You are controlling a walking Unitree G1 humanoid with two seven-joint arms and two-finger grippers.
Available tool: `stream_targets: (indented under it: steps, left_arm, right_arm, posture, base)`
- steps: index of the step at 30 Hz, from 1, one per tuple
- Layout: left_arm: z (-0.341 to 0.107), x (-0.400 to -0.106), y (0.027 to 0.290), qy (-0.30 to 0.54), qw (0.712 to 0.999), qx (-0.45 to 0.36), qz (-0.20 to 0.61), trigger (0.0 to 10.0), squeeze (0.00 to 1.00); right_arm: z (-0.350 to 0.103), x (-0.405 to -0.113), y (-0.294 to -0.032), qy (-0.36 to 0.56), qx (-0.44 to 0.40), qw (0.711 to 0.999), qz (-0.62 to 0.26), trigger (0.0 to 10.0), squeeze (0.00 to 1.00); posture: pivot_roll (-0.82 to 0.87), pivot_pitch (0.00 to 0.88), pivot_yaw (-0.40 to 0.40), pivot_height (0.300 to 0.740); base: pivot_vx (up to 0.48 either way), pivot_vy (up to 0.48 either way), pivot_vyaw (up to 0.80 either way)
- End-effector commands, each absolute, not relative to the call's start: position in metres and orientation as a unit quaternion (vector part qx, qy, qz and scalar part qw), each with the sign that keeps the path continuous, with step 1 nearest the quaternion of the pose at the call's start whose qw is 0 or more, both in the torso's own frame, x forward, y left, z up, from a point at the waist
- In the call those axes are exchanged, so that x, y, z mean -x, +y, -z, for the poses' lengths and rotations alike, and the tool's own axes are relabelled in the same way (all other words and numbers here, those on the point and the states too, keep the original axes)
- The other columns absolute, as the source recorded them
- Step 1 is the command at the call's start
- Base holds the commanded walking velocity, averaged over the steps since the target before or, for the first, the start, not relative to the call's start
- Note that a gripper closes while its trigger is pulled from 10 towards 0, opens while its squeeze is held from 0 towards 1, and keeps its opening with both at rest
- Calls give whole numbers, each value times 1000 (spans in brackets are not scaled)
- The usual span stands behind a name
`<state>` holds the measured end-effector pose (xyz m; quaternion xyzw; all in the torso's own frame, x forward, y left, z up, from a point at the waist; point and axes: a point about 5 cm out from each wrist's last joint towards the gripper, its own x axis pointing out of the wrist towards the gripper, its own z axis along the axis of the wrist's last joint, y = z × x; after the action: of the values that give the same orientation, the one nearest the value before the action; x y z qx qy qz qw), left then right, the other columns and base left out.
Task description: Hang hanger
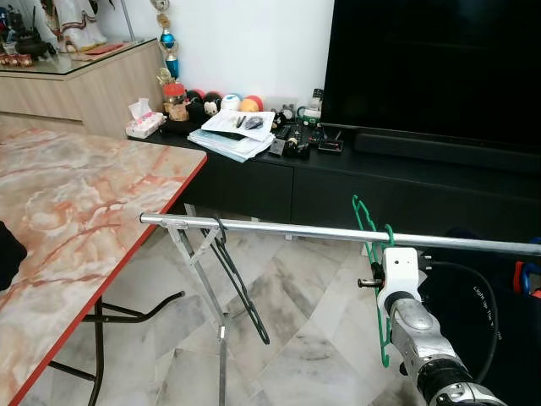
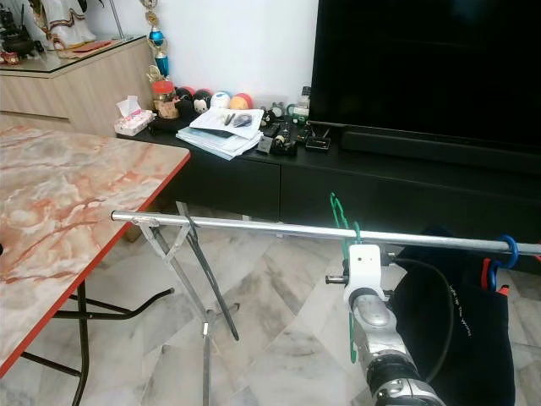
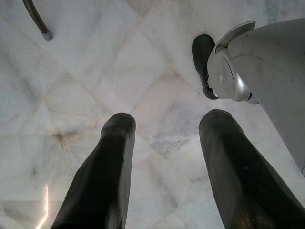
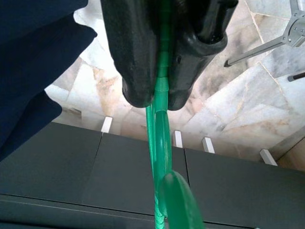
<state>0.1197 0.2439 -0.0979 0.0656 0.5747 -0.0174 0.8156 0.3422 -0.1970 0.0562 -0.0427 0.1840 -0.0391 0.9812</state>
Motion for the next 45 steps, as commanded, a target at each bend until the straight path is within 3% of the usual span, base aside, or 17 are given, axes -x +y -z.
stream_targets:
  steps: [1, 2, 3, 10, 12, 13, 24, 25, 26, 27, 28, 29, 30, 45]
  left_arm:
    - [98, -118, 244, 580, 812, -68, 19, 10000, 0]
    - [99, -118, 244, 580, 811, -69, 19, 10000, 0]
    - [99, -118, 244, 580, 811, -70, 19, 10000, 0]
    - [97, -121, 248, 574, 815, -77, 7, 10000, 0]
    - [94, -127, 253, 564, 821, -85, -3, 10000, 0]
    - [93, -127, 254, 562, 822, -89, -7, 10000, 0]
    - [93, -127, 255, 567, 819, -93, -5, 10000, 0]
    - [93, -128, 255, 566, 819, -93, -6, 10000, 0]
    - [93, -128, 255, 566, 819, -92, -6, 10000, 0]
    - [93, -128, 255, 566, 819, -91, -7, 10000, 0]
    - [93, -128, 255, 566, 819, -91, -6, 10000, 0]
    - [93, -128, 255, 566, 819, -91, -6, 10000, 0]
    - [93, -127, 255, 566, 819, -90, -6, 10000, 0]
    - [94, -124, 253, 566, 820, -79, -9, 10000, 0]
  right_arm:
    - [-48, -336, -199, 202, 34, 978, 44, 10000, 196]
    - [-47, -335, -199, 202, 32, 978, 45, 10000, 455]
    - [-46, -334, -200, 202, 31, 978, 46, 10000, 510]
    - [-43, -329, -203, 194, 19, 979, 57, 10000, 522]
    - [-45, -329, -199, 179, 19, 983, 48, 10000, 588]
    - [-45, -328, -198, 172, 17, 984, 46, 10000, 1000]
    - [-45, -317, -198, 130, 10, 990, 52, 10000, 1000]
    - [-46, -314, -200, 122, 10, 991, 53, 10000, 941]
    - [-47, -312, -202, 118, 9, 991, 56, 10000, 776]
    - [-47, -311, -203, 115, 8, 992, 57, 10000, 776]
    - [-48, -309, -204, 110, 8, 992, 59, 10000, 365]
    - [-49, -308, -205, 105, 8, 993, 60, 10000, 98]
    - [-50, -305, -205, 94, 8, 994, 59, 10000, 0]
    - [-64, -264, -202, 9, 8, 998, 54, 10000, 0]
  posture:
    - [1, 0, 32, 740]
    - [1, 0, 31, 740]
    - [-1, 0, 31, 740]
    - [-15, 0, 31, 740]
    - [-33, 0, 43, 740]
    - [-36, 0, 47, 740]
    - [-43, 0, 55, 740]
    - [-42, 0, 53, 740]
    - [-42, 0, 53, 740]
    - [-43, 0, 53, 740]
    - [-46, 0, 53, 740]
    - [-46, 0, 53, 740]
    - [-49, 0, 54, 740]
    - [-61, 0, 33, 740]
  base:
    - [0, 0, 0]
    - [0, 0, 0]
    - [0, 0, 0]
    - [0, 0, 0]
    - [0, 0, 0]
    - [0, 0, 0]
    - [0, 0, 0]
    - [0, 0, 0]
    - [0, 0, 0]
    - [0, 0, 0]
    - [0, 0, 0]
    - [0, 0, 0]
    - [0, 0, 0]
    - [0, 0, 0]
